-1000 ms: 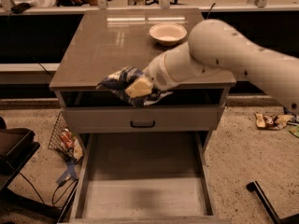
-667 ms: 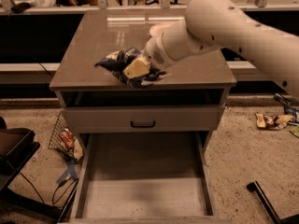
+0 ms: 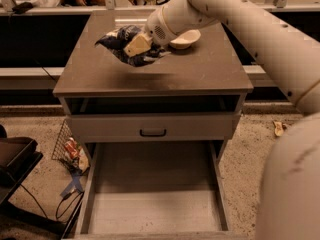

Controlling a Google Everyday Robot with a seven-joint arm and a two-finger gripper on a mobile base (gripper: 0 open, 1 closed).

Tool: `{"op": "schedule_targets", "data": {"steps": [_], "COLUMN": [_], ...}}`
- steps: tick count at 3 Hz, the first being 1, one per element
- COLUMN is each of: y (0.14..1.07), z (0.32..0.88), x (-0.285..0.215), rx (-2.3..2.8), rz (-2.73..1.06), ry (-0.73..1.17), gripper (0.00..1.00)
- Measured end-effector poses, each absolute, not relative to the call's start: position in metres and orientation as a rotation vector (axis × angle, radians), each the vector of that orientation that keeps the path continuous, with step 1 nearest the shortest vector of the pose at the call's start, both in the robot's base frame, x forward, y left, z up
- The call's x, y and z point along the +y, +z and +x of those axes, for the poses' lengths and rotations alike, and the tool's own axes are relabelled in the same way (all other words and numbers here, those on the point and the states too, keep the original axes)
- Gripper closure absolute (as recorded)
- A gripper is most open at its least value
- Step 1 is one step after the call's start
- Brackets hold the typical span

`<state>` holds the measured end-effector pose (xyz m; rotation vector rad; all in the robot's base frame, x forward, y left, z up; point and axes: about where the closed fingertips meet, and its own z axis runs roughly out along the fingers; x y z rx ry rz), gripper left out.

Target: Pick blue chip bag from middle drawer and place on counter

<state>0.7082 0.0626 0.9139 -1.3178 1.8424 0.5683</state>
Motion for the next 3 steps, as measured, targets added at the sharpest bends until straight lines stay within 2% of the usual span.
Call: {"op": "schedule_targets", "data": {"steps": [1, 2, 3], "y": [0.895, 0.907, 0.904], "z": [0.752, 0.769, 0.767], "x": [0.083, 0.079, 0.082], "rx": [1.797, 1.769, 1.771], "rz": [-1.361, -1.328, -1.333], "ry": [0.601, 0.593, 0.598], "gripper": [1.0, 0.82, 0.59]}}
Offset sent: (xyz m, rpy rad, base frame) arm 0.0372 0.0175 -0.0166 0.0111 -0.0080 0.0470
